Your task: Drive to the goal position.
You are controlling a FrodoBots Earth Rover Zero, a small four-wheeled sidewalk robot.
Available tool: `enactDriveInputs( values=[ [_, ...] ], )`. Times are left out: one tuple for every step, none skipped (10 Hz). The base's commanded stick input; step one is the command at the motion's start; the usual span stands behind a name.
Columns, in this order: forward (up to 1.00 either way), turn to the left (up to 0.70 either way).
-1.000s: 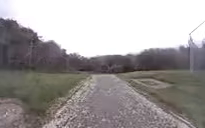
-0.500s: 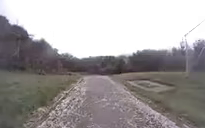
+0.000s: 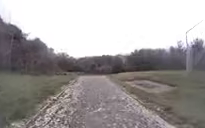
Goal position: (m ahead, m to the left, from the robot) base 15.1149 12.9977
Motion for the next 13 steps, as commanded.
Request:
enactDriveInputs(
  values=[
    [0.85, 0.00],
    [0.85, 0.00],
    [0.85, 0.00],
    [0.85, 0.04],
    [0.85, 0.21],
    [0.85, 0.27],
    [0.85, 0.00],
    [0.85, 0.00],
    [0.85, 0.00],
    [0.85, 0.00],
    [0.85, 0.00],
    [0.85, 0.00],
    [0.85, 0.00]
  ],
)
